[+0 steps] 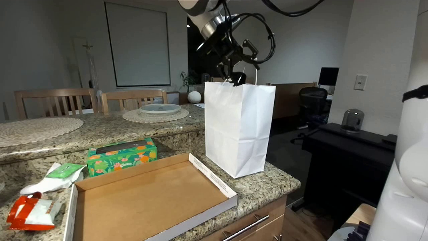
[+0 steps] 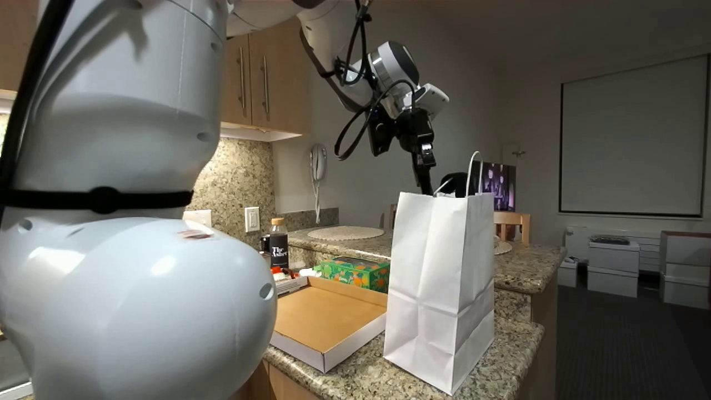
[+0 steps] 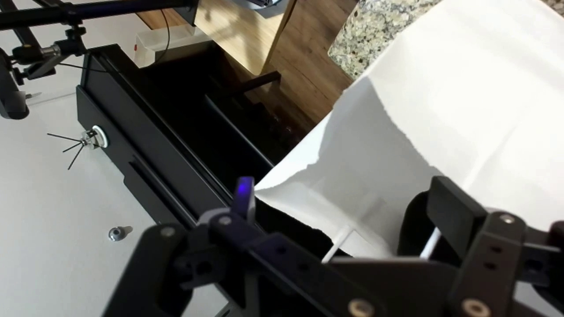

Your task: Put the socks in the bag

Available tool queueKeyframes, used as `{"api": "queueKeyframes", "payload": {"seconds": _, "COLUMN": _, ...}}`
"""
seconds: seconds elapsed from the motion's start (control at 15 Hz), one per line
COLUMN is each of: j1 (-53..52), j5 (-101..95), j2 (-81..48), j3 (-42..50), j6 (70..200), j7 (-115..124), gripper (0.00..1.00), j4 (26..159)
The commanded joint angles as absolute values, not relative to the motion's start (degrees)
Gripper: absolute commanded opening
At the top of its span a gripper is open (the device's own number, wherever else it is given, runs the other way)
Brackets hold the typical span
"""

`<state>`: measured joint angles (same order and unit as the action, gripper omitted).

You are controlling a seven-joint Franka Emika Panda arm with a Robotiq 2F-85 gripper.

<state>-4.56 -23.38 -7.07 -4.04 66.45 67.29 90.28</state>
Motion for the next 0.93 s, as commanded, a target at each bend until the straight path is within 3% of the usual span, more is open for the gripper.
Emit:
{"api": "queueKeyframes", "payload": {"seconds": 0.0, "j1": -4.52, "j5": -21.28, "j2": -6.36, "j3": -3.11, "j6": 69.01, "j7": 67.52, "gripper": 1.00, "j4": 90.63}}
{"api": "queueKeyframes", "payload": {"seconds": 0.87, "j1": -5.88, "j5": -25.94, "j2": -6.69, "j3": -2.79, "j6": 71.70, "j7": 71.53, "gripper": 1.00, "j4": 92.12}}
